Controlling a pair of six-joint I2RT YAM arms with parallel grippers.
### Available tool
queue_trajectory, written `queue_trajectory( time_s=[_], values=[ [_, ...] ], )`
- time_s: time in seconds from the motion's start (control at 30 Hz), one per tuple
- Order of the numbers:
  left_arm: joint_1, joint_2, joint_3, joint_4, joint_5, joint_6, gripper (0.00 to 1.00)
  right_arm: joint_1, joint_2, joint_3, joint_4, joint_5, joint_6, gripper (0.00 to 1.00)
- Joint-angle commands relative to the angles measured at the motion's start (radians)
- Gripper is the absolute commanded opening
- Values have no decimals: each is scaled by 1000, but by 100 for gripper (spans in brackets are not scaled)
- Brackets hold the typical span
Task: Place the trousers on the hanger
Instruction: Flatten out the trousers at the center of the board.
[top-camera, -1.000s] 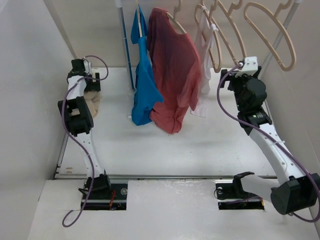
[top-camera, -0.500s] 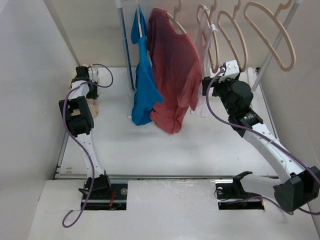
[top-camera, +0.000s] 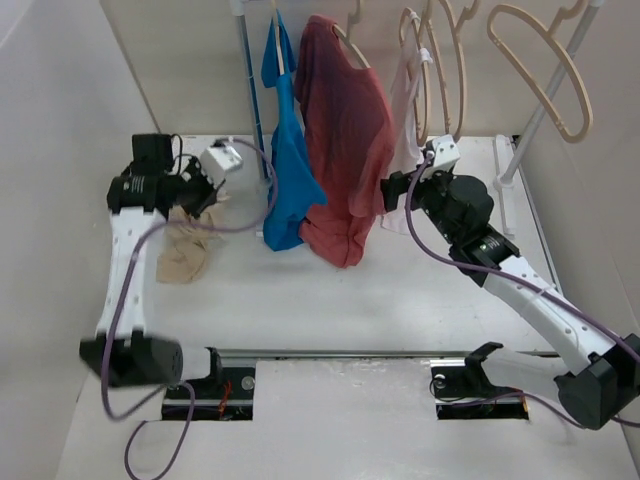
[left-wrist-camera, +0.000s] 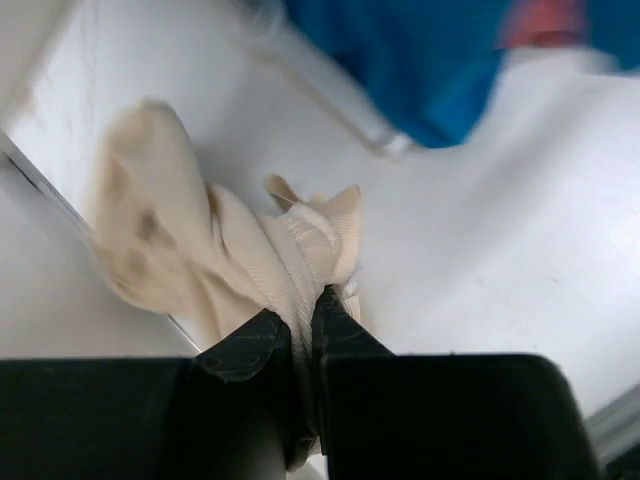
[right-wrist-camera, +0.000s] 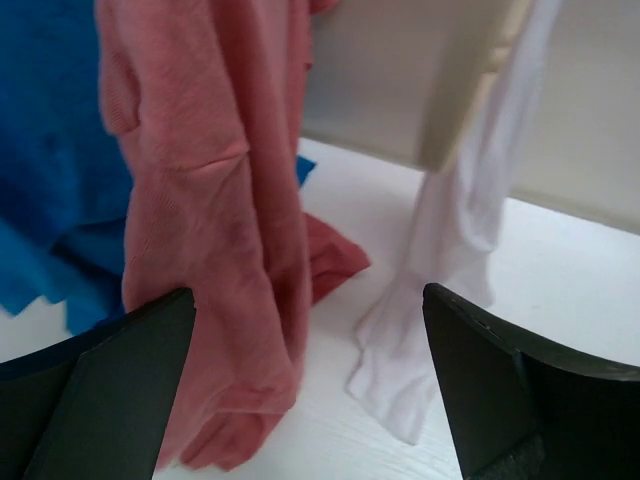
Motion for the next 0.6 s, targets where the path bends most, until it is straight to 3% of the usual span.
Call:
queue_trajectory(
  time_s=[0.0,0.07,0.1,0.2,0.23,0.27,0.33,0.37,0.47,0.57],
  values=[
    [-103,-222,-110,-252,136,245,0,50,-49,-1,-20,-69,93,100],
    [-237,-350,-142,-235,174,281,0,85,-63,-10,-52,-69,122,100],
    [-282,-377,-162,-149,191,233,0,95,-78,-21,-64,-69,137,100],
    [-443,-361,-162,-45,256,60,0,128,-121,-32,-113,-48,218,100],
    [-484,-333,-146,-16,266,40,6,128,-146,-42,-138,-34,264,100],
    [-524,-305,-136,7,267,0,45,128,-157,-43,-150,-21,283,100],
    [-624,-213,-95,38,239,-106,86,138,-166,-55,-187,26,318,100],
    [-641,-186,-80,48,218,-135,100,138,-166,-55,-240,44,349,100],
    [-626,-132,-66,78,100,-239,100,138,-122,14,-428,101,393,100],
    [-553,-199,-198,149,6,-205,100,147,-53,82,-587,101,426,100]
  ],
)
